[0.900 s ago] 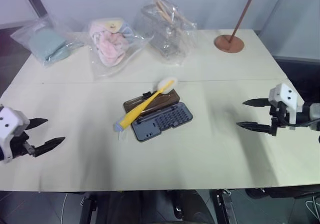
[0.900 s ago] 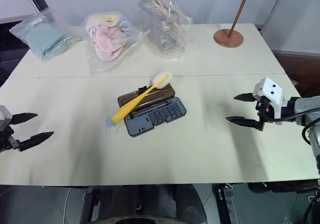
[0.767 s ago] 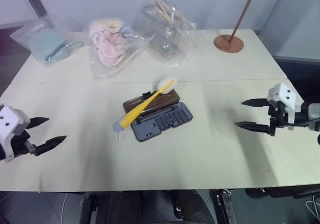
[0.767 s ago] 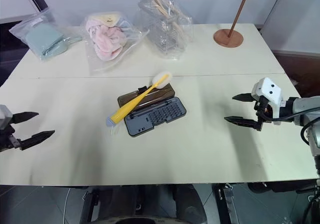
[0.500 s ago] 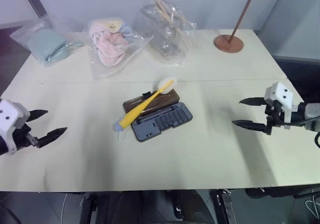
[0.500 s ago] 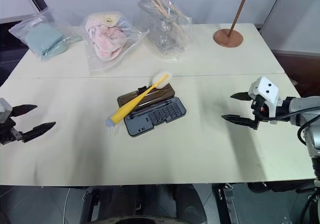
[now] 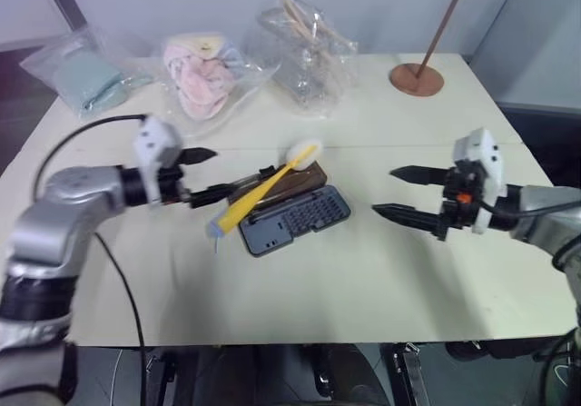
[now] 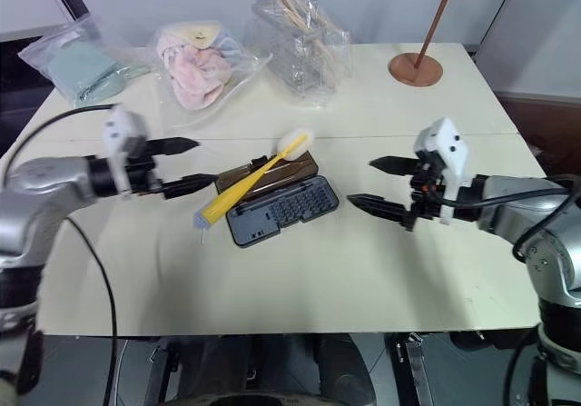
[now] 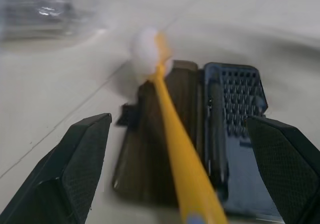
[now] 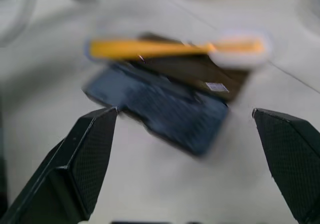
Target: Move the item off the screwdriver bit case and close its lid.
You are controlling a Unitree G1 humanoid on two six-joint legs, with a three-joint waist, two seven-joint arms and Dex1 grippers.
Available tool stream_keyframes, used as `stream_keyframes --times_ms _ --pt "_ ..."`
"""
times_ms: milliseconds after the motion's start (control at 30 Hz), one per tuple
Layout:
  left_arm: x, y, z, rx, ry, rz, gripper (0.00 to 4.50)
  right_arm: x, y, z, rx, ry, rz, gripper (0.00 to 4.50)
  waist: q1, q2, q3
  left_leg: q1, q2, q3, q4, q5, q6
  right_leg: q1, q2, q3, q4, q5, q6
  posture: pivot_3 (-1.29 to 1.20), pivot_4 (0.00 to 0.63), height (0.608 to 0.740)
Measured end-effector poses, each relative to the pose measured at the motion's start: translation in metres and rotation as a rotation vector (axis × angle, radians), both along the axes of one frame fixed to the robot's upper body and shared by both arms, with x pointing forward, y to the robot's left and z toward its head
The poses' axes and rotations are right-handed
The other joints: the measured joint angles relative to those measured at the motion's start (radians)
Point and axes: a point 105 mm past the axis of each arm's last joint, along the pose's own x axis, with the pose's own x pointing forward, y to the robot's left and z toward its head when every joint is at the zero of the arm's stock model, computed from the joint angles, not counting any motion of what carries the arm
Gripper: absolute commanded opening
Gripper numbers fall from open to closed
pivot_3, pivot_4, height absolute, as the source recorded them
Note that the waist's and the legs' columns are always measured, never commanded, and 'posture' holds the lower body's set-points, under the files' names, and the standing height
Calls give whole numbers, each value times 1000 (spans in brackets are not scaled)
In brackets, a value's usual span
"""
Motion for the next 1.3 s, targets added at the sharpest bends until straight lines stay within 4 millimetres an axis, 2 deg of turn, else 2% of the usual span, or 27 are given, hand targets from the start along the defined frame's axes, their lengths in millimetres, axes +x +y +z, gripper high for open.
stream_keyframes --times_ms 100,233,367,500,600,667,800,833,967,1033,1100,1167,1233,1300 --pt "22 -19 -16 53 41 10 4453 -5 10 -8 -7 -1 -3 4500 2 0 0 -1 0 0 0 0 0 0 0 0 0 0 0 0 150 737" --pt "47 -40 -24 81 70 62 4453 -5 14 -18 4 11 -44 4500 4 -1 0 -2 -1 0 1 0 0 0 -1 0 -1 0 0 0 150 737" --pt "53 -63 -24 84 80 36 4453 -4 13 -22 22 6 -85 4500 0 -1 0 -2 0 -1 1 0 0 -1 0 0 0 0 0 0 150 737" --pt "52 -73 -36 133 106 19 4453 -5 12 -25 24 4 -102 4500 -1 -1 0 -1 0 -1 1 0 0 -1 0 -1 0 0 0 0 150 737" --pt "53 -75 -46 177 122 29 3615 -5 12 -24 27 -5 -105 4500 1 -1 0 -2 -1 -1 1 0 0 -1 0 -1 0 0 0 0 150 737" --pt "55 -73 -50 201 131 50 2674 -5 11 -24 29 -13 -107 4500 1 -1 0 -2 -1 -1 1 0 0 -1 0 -1 0 0 0 0 150 737" --pt "60 -70 -50 240 109 76 493 -4 11 -22 32 -24 -111 4500 2 -1 0 -2 -1 -2 1 0 0 -1 0 -1 0 0 0 0 150 737" --pt "60 -70 -51 239 113 72 159 -4 11 -22 33 -27 -111 4500 3 -1 0 -2 -1 -2 1 0 0 -1 0 -1 0 0 0 0 150 737" --pt "61 -71 -49 229 105 85 227 -4 12 -21 31 -38 -105 4500 4 -1 0 -2 -1 -2 1 0 0 -1 0 -1 0 0 0 0 150 737" --pt "66 -62 -46 221 96 133 227 -6 12 -22 18 -36 -90 4500 2 -1 0 -2 -1 -2 1 0 0 -1 0 -1 0 0 0 0 150 737" --pt "74 -37 -38 206 81 234 227 -8 14 -22 6 -33 -62 4500 -6 -1 1 -1 0 -2 1 0 0 -1 1 -1 1 0 0 0 150 737" --pt "82 -2 -24 182 56 363 227 -10 15 -22 -6 -32 -32 4500 -11 -1 1 -1 0 -3 0 0 0 -1 1 -1 1 0 0 0 150 737" --pt "84 45 -13 170 41 521 227 -15 16 -21 -24 -25 15 4500 -17 -1 1 -1 0 -4 0 0 0 -1 1 -2 1 0 0 0 150 737" --pt "79 91 -14 176 49 664 227 -20 17 -20 -37 -19 65 4500 -22 -1 1 -1 0 -4 0 0 0 -1 0 -2 1 0 0 0 150 737"
